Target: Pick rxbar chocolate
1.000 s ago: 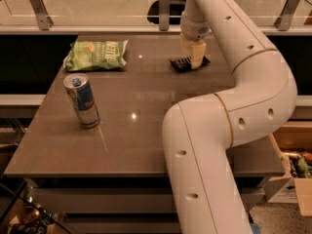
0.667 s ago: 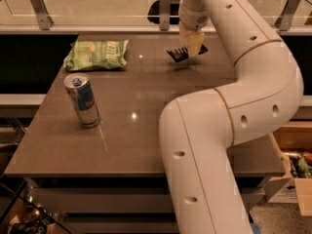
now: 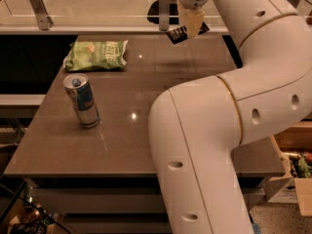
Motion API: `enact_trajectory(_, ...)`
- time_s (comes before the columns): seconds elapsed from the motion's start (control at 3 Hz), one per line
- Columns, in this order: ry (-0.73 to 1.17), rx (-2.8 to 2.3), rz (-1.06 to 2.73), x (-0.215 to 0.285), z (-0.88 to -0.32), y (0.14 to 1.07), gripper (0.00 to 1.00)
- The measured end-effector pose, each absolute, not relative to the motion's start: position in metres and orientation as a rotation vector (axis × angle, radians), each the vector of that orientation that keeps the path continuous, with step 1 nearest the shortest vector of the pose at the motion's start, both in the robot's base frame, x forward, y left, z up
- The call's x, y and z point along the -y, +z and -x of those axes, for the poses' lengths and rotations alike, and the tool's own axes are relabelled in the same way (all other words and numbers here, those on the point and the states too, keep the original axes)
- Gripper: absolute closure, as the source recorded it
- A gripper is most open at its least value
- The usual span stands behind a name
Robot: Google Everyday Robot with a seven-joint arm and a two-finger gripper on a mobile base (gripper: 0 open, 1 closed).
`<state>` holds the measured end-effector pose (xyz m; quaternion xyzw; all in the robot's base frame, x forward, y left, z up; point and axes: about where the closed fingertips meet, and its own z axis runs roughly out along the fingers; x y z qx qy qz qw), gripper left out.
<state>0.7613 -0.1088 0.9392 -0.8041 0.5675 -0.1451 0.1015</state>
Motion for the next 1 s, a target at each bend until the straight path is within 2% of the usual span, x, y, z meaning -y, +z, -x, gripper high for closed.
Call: enact_trajectory(1.0, -0.483, -1.356, 2.241, 0.084, -0.708, 0.990, 1.00)
